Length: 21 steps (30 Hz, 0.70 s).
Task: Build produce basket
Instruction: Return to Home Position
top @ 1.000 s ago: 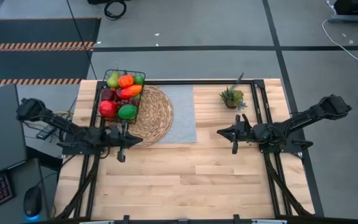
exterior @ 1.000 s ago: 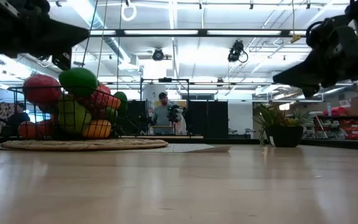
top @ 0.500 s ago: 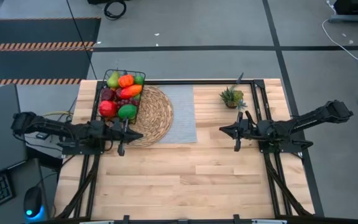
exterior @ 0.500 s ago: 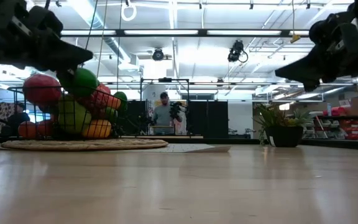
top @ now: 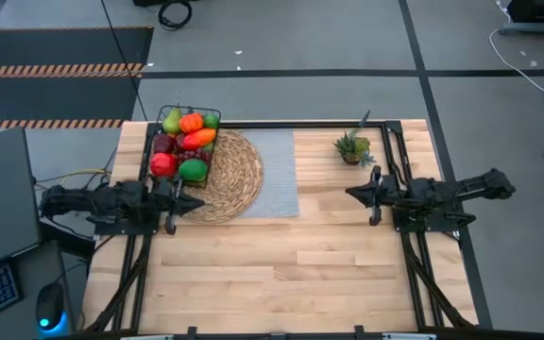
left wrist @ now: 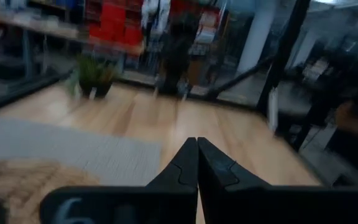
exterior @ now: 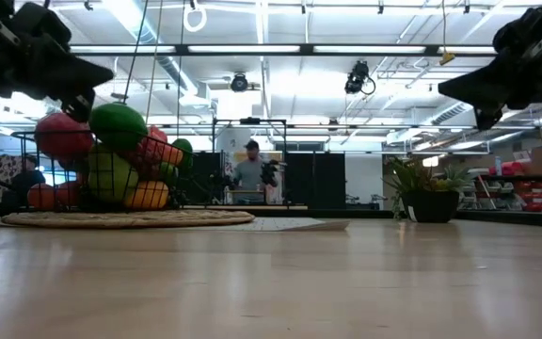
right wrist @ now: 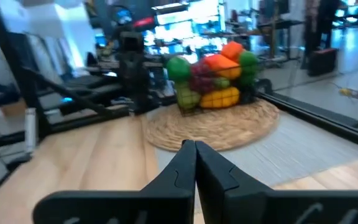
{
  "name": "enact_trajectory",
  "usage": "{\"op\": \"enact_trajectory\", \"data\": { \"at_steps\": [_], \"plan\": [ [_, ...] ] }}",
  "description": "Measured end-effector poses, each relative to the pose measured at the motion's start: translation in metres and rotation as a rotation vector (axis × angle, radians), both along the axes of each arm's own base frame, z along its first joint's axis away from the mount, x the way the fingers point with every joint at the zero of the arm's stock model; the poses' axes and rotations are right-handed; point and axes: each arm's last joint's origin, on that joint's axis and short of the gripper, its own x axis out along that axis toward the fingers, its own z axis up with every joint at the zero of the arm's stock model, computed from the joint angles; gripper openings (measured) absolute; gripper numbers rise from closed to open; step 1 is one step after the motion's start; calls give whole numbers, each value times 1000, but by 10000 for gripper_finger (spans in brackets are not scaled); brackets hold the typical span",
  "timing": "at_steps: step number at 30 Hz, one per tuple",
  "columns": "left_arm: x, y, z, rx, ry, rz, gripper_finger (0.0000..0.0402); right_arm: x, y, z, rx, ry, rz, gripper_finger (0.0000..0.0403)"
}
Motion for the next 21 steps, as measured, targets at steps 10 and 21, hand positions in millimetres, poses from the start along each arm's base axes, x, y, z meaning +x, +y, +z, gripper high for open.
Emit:
{"op": "enact_trajectory", "data": {
  "at_steps": [10, 21],
  "plan": [
    [0, 2, 1, 6, 52, 81, 11, 1, 2, -1, -25, 21, 31, 15],
    [0, 3, 1, 7, 52, 83, 26, 1, 2, -1, -25, 20, 31, 14]
  ]
}}
